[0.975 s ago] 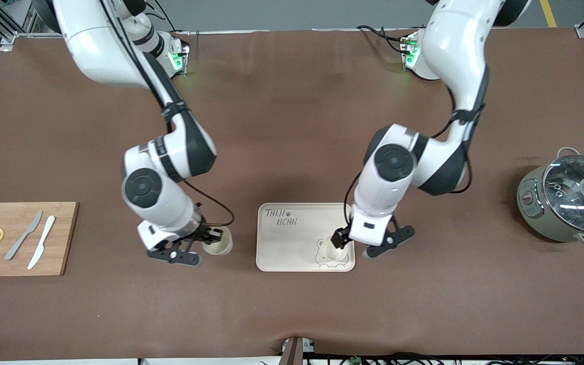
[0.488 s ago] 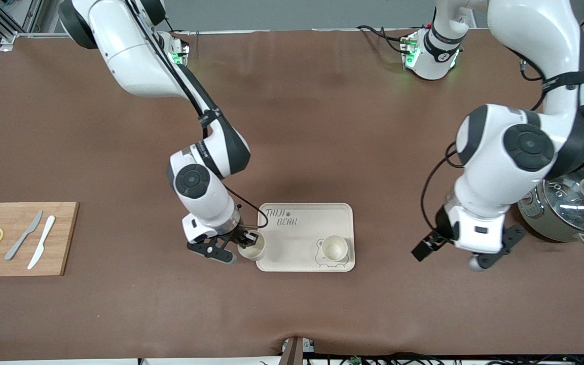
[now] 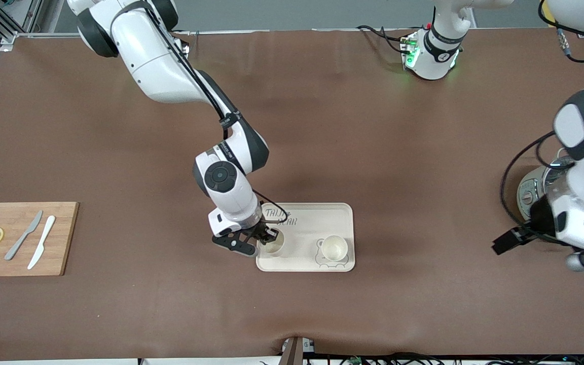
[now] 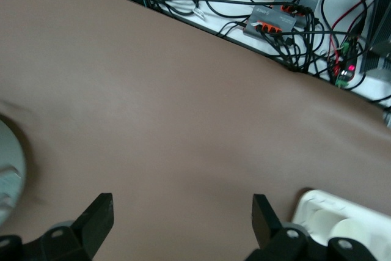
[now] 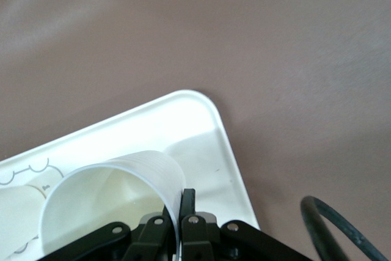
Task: Place white IKEA cup upright on tray with both arms
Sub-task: 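Set the cup on the tray with the right gripper while the left withdraws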
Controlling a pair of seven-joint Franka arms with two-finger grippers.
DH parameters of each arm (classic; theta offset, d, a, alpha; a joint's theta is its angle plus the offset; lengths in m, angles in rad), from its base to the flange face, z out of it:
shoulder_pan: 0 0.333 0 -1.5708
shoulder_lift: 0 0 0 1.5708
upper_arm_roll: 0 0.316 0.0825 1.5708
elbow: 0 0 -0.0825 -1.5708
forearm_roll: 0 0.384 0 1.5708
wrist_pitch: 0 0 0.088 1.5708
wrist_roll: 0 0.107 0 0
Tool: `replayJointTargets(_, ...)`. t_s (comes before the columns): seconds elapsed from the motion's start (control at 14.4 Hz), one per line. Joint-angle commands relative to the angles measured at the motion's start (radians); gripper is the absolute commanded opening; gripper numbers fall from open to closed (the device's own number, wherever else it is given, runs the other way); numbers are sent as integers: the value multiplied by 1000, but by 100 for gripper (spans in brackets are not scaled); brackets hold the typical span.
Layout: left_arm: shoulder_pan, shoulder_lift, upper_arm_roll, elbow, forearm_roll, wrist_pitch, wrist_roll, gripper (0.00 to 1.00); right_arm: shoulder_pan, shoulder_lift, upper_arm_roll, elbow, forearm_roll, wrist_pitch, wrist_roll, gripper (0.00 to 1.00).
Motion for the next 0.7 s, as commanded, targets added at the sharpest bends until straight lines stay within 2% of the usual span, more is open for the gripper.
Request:
replayJointTargets(0.0, 0, -61, -2, -32, -18, -53, 148, 100, 20, 37, -11, 40, 12, 12, 23, 0)
replayJointTargets(0.14, 35, -100, -11, -32, -26, -140, 243, 100, 24, 43, -11, 38, 11, 13, 25, 0)
replayJointTargets(0.28, 67, -156, -15, -30, -93, -225, 260, 100, 29, 43, -12, 34, 5, 19, 22, 0)
replayJointTargets(0.35, 81, -187, -53, -30, -95, -268, 262, 100, 28, 43, -11, 34, 5, 19, 20, 75)
replayJointTargets(0.42, 78, -204, -63, -30, -93, -291, 263, 100, 29, 43, -14, 32, -1, 19, 17, 100)
replayJointTargets(0.63, 37, -255, -71, -30, -89, -382, 273, 100, 18, 25, -15, 32, -31, 3, -13, 100)
